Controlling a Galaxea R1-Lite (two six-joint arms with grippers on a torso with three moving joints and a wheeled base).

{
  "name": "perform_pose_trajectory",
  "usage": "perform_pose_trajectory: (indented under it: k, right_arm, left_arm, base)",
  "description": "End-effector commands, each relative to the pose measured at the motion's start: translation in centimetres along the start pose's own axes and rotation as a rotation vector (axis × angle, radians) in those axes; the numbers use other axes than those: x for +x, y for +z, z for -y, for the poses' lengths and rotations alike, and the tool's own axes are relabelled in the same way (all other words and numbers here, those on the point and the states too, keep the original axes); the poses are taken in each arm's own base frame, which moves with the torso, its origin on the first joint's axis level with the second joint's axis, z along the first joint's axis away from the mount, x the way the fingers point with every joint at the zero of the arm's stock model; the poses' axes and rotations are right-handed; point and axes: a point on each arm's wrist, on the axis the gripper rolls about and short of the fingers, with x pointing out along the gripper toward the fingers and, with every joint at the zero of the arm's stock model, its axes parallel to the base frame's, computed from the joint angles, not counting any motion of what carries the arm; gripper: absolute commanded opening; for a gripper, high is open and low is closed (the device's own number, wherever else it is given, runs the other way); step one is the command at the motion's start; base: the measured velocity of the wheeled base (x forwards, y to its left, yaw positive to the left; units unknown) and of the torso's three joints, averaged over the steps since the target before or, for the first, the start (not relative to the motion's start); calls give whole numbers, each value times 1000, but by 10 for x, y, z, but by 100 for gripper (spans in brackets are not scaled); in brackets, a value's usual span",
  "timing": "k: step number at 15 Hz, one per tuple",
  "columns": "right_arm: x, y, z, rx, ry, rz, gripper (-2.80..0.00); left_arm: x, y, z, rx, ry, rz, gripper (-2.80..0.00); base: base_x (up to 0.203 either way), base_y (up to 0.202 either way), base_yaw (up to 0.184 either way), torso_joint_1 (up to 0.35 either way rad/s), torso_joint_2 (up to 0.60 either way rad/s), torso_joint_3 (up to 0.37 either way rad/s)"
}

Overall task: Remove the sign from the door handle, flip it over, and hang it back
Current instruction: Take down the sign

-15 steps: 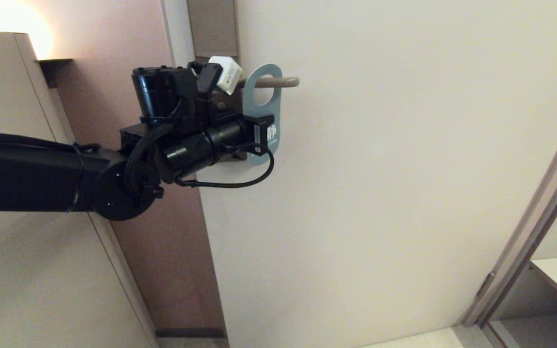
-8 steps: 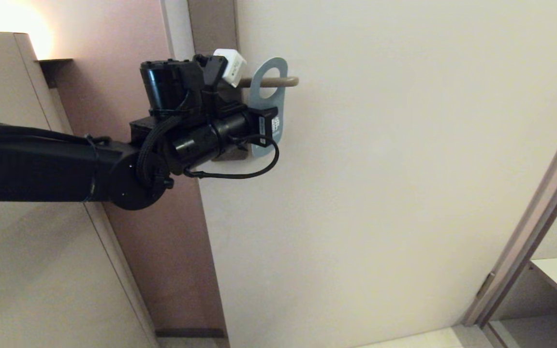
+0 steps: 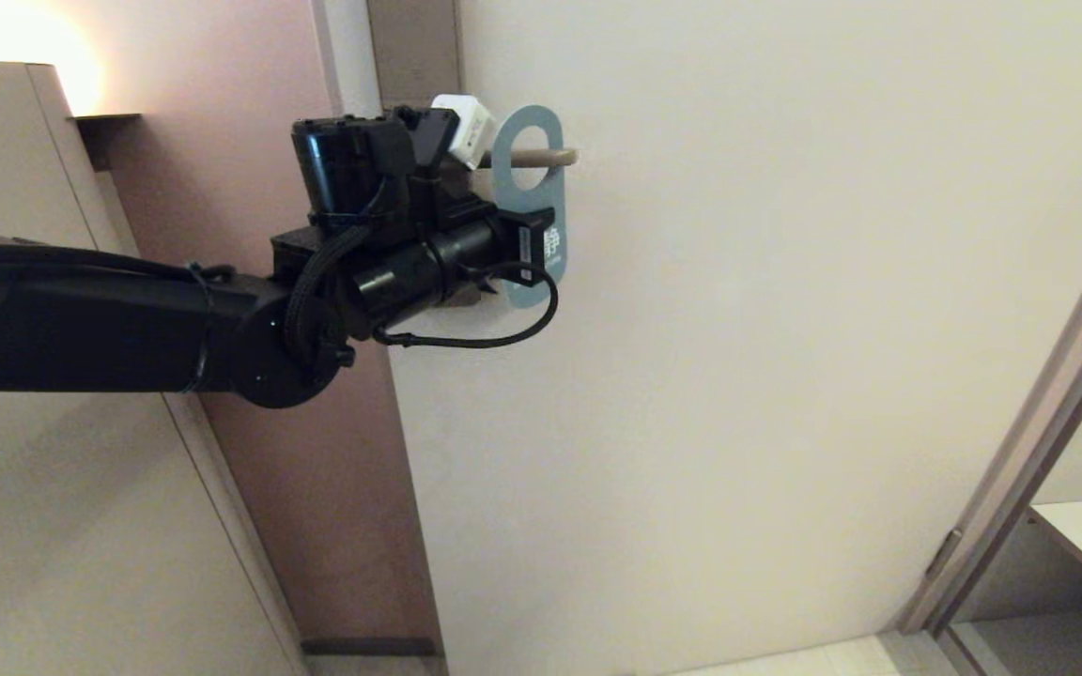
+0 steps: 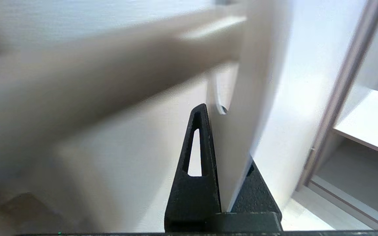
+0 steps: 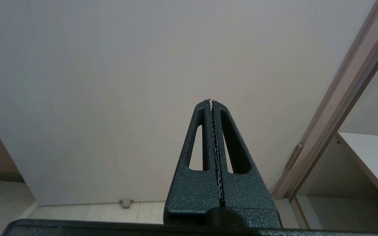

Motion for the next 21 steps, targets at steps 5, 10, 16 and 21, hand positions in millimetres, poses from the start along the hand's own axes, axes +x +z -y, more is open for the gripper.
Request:
perform_pose_trajectory:
  k: [5,10,16,21]
  right_arm:
    - [0,0,0,0,1,0,-280]
    - [0,0,0,0,1,0,-280]
    - [0,0,0,0,-1,0,-280]
    - [0,0,0,-1,1,0,-280]
  left_arm:
    - [3,-3,12,-2,-31,-4,-280]
    - [5,-4,10,-2,-28,-5,-280]
    - [11,-5,11,-2,-38,-8,-280]
    - [15,-2,16,-2,-52,-3,-280]
  base:
    - [0,0,0,0,0,0]
    - [0,0,0,0,0,0]
    - [0,0,0,0,0,0]
    - [0,0,0,0,0,0]
